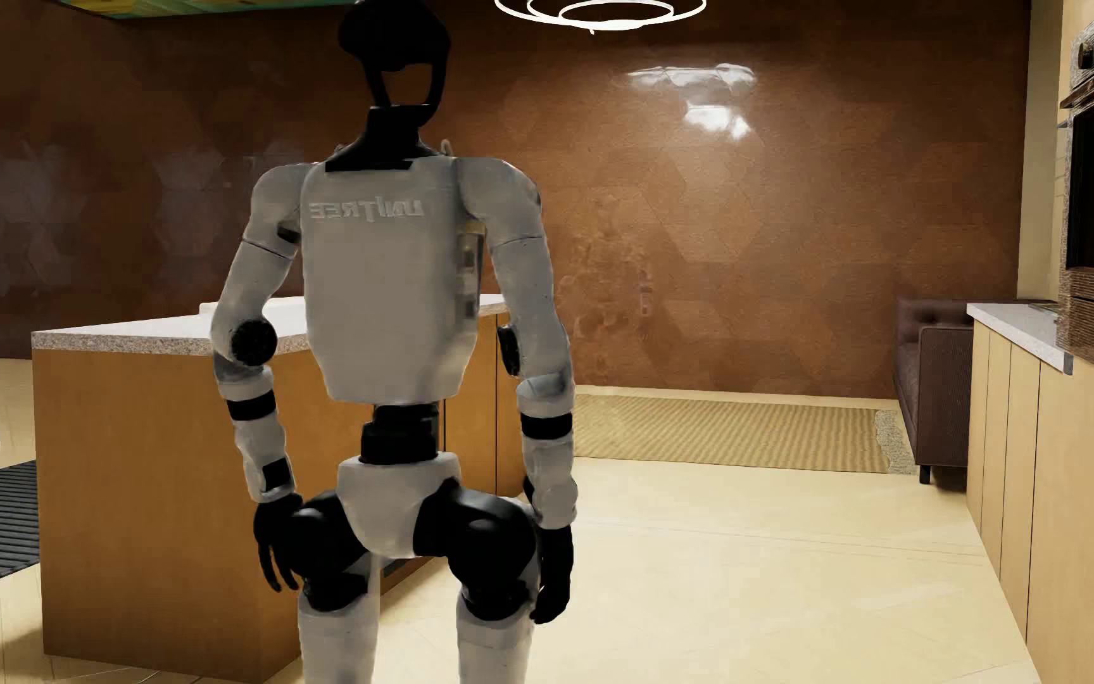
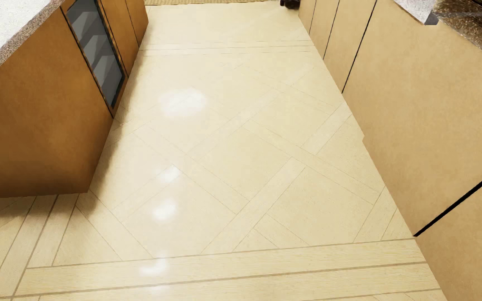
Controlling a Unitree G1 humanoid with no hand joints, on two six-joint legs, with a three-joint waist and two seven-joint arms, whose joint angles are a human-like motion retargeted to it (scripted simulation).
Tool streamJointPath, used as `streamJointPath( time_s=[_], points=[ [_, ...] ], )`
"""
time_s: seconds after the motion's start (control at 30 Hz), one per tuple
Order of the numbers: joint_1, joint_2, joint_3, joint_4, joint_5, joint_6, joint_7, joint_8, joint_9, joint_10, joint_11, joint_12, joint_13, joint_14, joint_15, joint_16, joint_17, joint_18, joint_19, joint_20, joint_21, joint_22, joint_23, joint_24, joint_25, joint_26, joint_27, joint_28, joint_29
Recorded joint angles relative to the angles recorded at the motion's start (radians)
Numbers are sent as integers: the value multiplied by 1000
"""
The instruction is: Walk around the counter
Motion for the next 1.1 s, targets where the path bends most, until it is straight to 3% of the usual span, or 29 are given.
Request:
streamJointPath(
  time_s=[0.03, 0.1, 0.2, 0.27, 0.3, 0.43, 0.5, 0.6, 0.67, 0.73, 0.77, 0.83, 0.9, 0.97, 1.0, 1.03, 1.07, 1.1],
  points=[
    [-3, 1, -2, -3, 1, -4, 0, 0, 2, 98, 7, 4, 4, -37, 10, 3, -3, 0, 0, -6, 4, -1, -11, 0, 0, 0, 0, 0, 0],
    [-42, -3, 32, -15, 10, -9, 0, 0, 0, 288, 26, 18, 10, -242, 15, 8, -7, 0, 0, 2, 12, -1, -33, 0, 0, 0, 0, 0, 0],
    [-221, 68, 71, 12, 35, 13, 0, 0, 67, 618, 46, 34, -1, -278, -23, 5, -33, 0, 0, 43, -10, -29, -102, 0, 0, 0, 0, 0, 0],
    [-351, 123, 130, 15, 25, 11, 0, 0, 89, 759, 27, 50, -21, -275, -100, 4, -39, 0, 0, 47, -25, -44, -155, 0, 0, 0, 0, 0, 0],
    [-406, 148, 169, 9, 4, -8, 0, 0, 90, 747, 10, 61, -41, -265, -137, 11, -25, 0, 0, 44, -33, -40, -154, 0, 0, 0, 0, 0, 0],
    [-584, 302, 241, 44, -27, -22, 0, 0, 106, 552, -50, 95, -90, -116, -319, 20, -40, 0, 0, 27, -25, 15, -219, 0, 0, 0, 0, 0, 0],
    [-643, 367, 264, 58, -32, -17, 0, 0, 106, 457, -56, 97, -122, -88, -359, 14, -43, 0, 0, 9, -18, 52, -207, 0, 0, 0, 0, 0, 0],
    [-687, 450, 311, 65, -67, -25, 0, 0, 97, 510, -43, 109, -123, -123, -305, 15, -35, 0, 0, 7, -17, 86, -165, 0, 0, 0, 0, 0, 0],
    [-688, 431, 335, 46, -97, -52, 0, 0, 84, 628, 70, 104, -87, -153, -102, 18, -21, 0, 0, 3, 28, 114, -105, 0, 0, 0, 0, 0, 0],
    [-604, 320, 297, 4, -118, -49, 0, 0, 83, 681, 366, 89, -53, -228, 205, 13, -12, 0, 0, -9, 56, 128, -17, 0, 0, 0, 0, 0, 0],
    [-541, 216, 268, -15, -120, -39, 0, 0, 91, 673, 574, 81, -38, -261, 281, 8, -16, 0, 0, -4, 66, 107, 8, 0, 0, 0, 0, 0, 0],
    [-385, 5, 174, -46, -114, -17, 0, 0, 111, 614, 864, 61, 9, -309, 256, 5, -20, 0, 0, 0, 43, 41, 13, 0, 0, 0, 0, 0, 0],
    [-206, -194, 69, -45, -87, 18, 0, 0, 125, 489, 793, 34, 34, -307, 259, 9, -24, 0, 0, 23, 53, -33, 23, 0, 0, 0, 0, 0, 0],
    [-23, -325, -29, -35, -76, 39, 0, 0, 126, 363, 460, 26, 67, -310, 373, 21, -33, 0, 0, 51, 44, -110, 18, 0, 0, 0, 0, 0, 0],
    [56, -368, -76, -29, -83, 47, 0, 0, 121, 315, 275, 12, 79, -329, 370, 32, -37, 0, 0, 46, 40, -145, 11, 0, 0, 0, 0, 0, 0],
    [120, -409, -106, -27, -89, 47, 0, 0, 111, 286, 128, -4, 85, -354, 259, 43, -38, 0, 0, 54, 36, -176, 6, 0, 0, 0, 0, 0, 0],
    [178, -440, -130, -22, -98, 50, 0, 0, 105, 275, 45, -23, 92, -378, 83, 52, -41, 0, 0, 56, 34, -194, 1, 0, 0, 0, 0, 0, 0],
    [219, -459, -155, -12, -113, 57, 0, 0, 104, 280, 40, -42, 96, -389, -16, 56, -43, 0, 0, 58, 32, -200, -1, 0, 0, 0, 0, 0, 0]
  ],
)
